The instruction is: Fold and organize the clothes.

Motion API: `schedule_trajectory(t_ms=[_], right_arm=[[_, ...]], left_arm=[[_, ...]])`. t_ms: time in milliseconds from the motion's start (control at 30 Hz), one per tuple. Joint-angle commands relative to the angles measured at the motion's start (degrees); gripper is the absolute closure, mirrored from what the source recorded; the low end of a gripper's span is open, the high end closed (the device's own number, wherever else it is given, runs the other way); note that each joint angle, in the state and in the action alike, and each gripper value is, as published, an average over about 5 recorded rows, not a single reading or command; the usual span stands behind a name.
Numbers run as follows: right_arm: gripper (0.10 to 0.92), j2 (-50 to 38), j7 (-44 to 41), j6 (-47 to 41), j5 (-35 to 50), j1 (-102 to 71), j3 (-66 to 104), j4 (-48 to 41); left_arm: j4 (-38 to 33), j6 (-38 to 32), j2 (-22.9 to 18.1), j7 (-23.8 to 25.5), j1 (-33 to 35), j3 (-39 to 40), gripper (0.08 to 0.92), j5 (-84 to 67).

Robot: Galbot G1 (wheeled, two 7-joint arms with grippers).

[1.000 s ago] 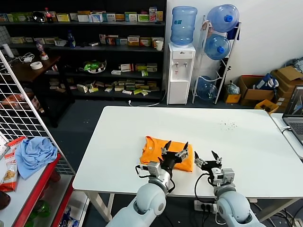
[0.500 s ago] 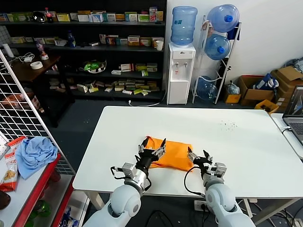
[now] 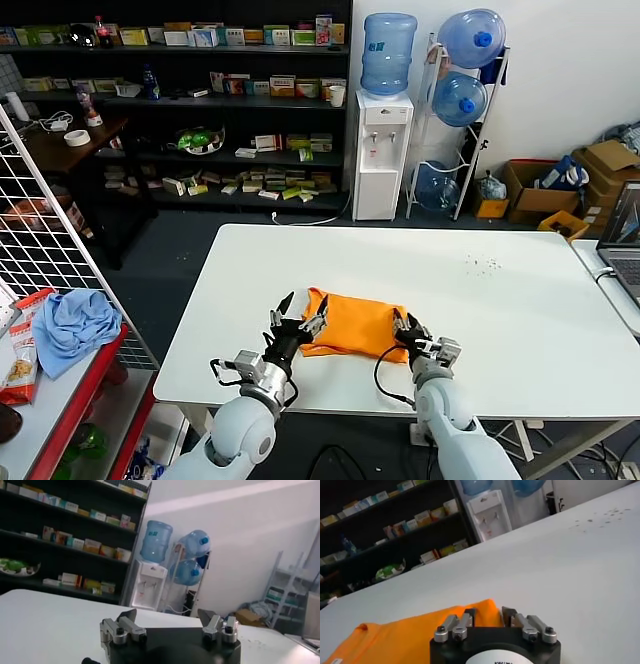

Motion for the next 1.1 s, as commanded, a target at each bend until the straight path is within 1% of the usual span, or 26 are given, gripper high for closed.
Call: schedule_trajectory(t_ms=[33, 233, 333, 433, 567, 667, 767, 800, 967, 1100], right_arm=[[0.632, 0.87, -0.8, -0.96, -2.92, 3.7, -0.88, -5.48], [0.805, 0.12, -2.15, -1.36, -5.17, 6.45, -1.3, -7.06], [0.876, -0.2, -3.43, -1.2, -7.05, 8.02, -1.62, -8.11], [0.899, -0.53, -5.37, -0.68, -9.84, 9.05, -1.89, -8.82], [0.899, -0.95, -8.58, 0.89, -14.82, 9.3, -1.98, -9.22], [0.899, -1.43, -10.95, 2.65, -19.01, 7.54, -1.79, -7.61], [0.874, -2.3, -11.77, 4.25, -22.43, 3.97, -1.27, -2.98], [0.854, -2.68, -11.76, 4.93, -23.74, 2.51, -0.91, -0.93], [0.713, -4.8, -11.63, 8.55, -29.91, -6.89, 2.5, 11.24], [0.6, -5.5, -12.46, 10.46, -31.59, -14.38, 6.3, 17.94]], left_arm=[[-1.01, -0.37, 0.89, 0.02, 1.52, -1.04, 0.177, -0.03], [-1.28, -0.98, 0.76, -0.03, 2.13, -1.79, 0.177, -0.03], [-1.35, -1.47, 0.59, -0.03, 2.46, -2.27, 0.177, -0.01], [-1.22, -2.25, 0.23, 0.0, 2.87, -3.03, 0.177, 0.14], [-0.36, -4.19, -0.31, -0.51, 3.44, -3.94, 0.177, 0.95], [0.77, -6.61, -0.62, -1.24, 3.87, -4.73, 0.177, 2.5], [2.09, -9.86, -0.54, -1.24, 4.38, -5.83, 0.177, 4.28], [2.5, -11.0, -0.46, -0.95, 4.64, -6.3, 0.177, 5.07], [4.11, -15.51, -0.71, 0.64, 6.38, -8.84, 0.177, 10.49], [5.35, -18.13, -1.88, 0.77, 8.06, -11.26, 0.177, 15.66]])
